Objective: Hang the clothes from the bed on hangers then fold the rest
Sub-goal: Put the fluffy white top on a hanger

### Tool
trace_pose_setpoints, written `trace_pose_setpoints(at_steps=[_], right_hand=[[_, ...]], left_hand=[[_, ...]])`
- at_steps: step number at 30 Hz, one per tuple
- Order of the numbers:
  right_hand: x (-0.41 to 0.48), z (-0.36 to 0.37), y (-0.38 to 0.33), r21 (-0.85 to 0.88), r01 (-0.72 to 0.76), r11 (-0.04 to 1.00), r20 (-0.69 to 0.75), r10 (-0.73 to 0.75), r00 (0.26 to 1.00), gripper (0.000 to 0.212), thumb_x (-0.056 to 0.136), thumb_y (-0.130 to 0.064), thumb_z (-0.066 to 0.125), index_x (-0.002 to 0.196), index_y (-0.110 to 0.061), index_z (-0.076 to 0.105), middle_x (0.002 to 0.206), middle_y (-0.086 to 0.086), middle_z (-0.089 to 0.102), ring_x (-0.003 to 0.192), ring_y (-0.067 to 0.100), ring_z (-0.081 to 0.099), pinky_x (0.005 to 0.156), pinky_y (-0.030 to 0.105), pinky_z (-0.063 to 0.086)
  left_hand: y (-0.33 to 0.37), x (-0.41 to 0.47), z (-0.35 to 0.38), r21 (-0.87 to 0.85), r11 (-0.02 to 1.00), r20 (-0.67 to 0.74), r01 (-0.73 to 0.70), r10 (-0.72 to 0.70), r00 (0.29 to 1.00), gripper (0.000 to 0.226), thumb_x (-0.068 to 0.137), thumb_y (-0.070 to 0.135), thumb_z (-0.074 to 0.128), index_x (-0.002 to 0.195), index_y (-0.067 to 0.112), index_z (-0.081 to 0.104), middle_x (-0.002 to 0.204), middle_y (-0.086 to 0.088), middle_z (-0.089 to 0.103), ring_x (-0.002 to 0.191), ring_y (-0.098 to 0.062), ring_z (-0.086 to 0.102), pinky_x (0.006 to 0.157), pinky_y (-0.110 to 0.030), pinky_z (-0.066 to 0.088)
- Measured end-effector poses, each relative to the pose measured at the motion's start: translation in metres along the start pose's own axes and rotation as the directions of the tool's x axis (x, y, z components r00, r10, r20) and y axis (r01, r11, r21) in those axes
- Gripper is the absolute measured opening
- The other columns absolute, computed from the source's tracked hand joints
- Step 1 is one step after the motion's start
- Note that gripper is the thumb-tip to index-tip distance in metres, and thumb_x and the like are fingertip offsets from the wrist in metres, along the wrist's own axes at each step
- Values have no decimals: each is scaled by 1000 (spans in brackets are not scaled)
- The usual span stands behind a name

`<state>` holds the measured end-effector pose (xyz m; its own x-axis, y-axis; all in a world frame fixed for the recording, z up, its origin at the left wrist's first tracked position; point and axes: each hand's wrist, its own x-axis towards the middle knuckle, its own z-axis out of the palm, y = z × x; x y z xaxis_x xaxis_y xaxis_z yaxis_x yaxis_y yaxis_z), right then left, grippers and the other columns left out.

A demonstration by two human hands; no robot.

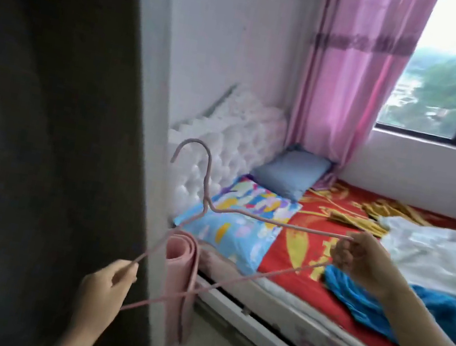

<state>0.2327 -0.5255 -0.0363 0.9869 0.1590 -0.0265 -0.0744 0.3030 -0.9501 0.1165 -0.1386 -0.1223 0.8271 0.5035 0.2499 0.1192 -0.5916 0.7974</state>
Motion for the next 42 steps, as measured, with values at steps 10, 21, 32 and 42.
trace_pose_setpoints(at_steps=[10, 21, 32, 42], right_hand=[[-44, -295, 29, 270, -8, 963, -580, 169, 797, 20, 55, -16, 60, 39, -9, 50, 39, -2, 40, 35, 8, 42, 54, 19, 39], [-2, -388, 86, 182, -240, 954, -706, 296, 643, 36, 95, -33, 50, 73, -4, 57, 54, 5, 61, 47, 14, 60, 53, 28, 49], [171, -437, 71, 63, -369, 927, -820, 259, 510, 33, 91, -36, 54, 79, -5, 61, 65, 5, 65, 50, 13, 55, 44, 22, 39], [240, -507, 83, -79, -875, 478, -989, 71, 129, 54, 98, -47, 33, 135, -10, 47, 140, 24, 39, 131, 37, 33, 105, 42, 30]], left_hand=[[76, -6, 259, -121, 991, 380, 64, -13, 925, 27, 87, -2, 59, 68, 17, 61, 61, -8, 63, 61, -28, 61, 69, -42, 51], [85, 39, 440, -6, 953, 654, 302, -225, 722, 14, 89, 8, 59, 101, 5, 52, 80, -13, 60, 56, -22, 56, 44, -22, 40], [124, 199, 620, 15, 962, 648, 272, -216, 730, 17, 92, 29, 54, 90, 12, 54, 94, -17, 56, 85, -36, 56, 77, -46, 52], [170, 245, 733, 373, 910, 834, -180, -244, 496, 77, 93, 55, 40, 151, 27, -4, 157, -12, -15, 143, -40, -5, 112, -52, 10]])
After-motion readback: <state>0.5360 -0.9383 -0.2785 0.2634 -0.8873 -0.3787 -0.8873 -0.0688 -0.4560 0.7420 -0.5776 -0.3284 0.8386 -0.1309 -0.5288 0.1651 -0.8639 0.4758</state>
